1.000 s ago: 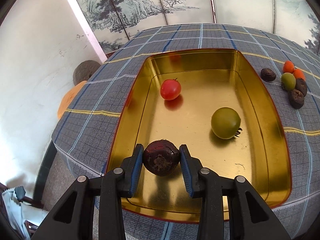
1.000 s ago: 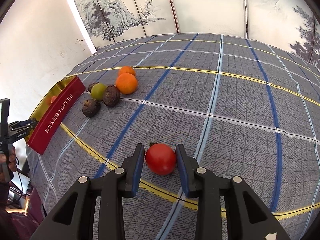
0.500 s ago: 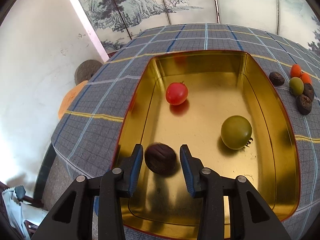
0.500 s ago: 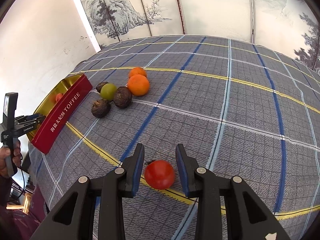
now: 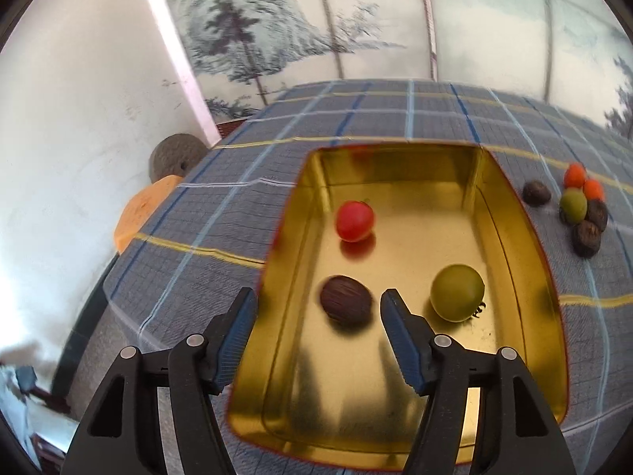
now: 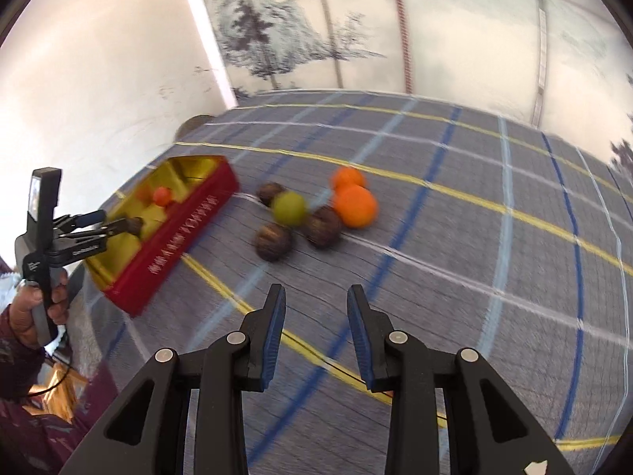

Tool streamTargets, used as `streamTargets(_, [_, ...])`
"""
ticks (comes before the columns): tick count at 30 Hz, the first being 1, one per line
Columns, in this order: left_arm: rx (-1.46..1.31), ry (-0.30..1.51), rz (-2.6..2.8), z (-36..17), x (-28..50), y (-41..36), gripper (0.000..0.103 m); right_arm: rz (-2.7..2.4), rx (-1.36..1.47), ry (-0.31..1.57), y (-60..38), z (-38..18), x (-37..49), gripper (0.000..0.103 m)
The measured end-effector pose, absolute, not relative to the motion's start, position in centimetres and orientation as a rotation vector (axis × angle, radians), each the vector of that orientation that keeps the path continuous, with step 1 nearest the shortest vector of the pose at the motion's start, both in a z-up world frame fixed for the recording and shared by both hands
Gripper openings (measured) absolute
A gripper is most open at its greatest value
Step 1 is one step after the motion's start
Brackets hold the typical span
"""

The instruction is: Organize fruits

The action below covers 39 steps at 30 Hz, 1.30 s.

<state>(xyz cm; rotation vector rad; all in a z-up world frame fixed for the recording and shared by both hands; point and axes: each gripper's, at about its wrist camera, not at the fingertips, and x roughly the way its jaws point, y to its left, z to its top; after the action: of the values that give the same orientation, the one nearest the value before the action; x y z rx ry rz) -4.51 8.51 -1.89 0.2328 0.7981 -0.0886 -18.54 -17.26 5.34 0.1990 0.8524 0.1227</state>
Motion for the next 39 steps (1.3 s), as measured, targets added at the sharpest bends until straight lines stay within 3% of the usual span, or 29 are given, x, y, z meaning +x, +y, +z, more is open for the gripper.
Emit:
streamTargets(8, [0.031, 0.695, 0.012, 2.3, -6.1, 15.7, 0.066, 0.372, 0.164, 0.831, -8.6, 7.6, -14.5, 0.031])
streamTargets(20, [0.094, 0.752, 0.054, 0.7, -8.3, 18.6, 0.066, 0.588, 0.040, 0.872, 3.1, 5.6, -8.8, 0.031])
streamTargets(26, [0.109, 0.715, 0.005, 1.7, -8.8, 17.5, 0.067, 0.348, 0.048, 0.791, -3.5, 7.8, -14.4, 0.030])
streamTargets(28, [0.120, 0.697, -0.013, 2.0, -8.9, 16.9, 0.068, 0.203, 0.042, 0.823, -7.7, 7.4, -16.9, 0.041])
streamTargets(31, [0.121, 0.689, -0.053, 2.1, -8.9, 15.7, 0.070, -0.010, 0.074, 0.899, -15.0, 5.8, -21.2, 0.048])
streamTargets(39, [0.154, 0.716, -0.136, 1.9, -9.4, 12.8, 0.070, -0.096, 0.064, 0.997, -19.2, 1.2, -21.3, 0.046])
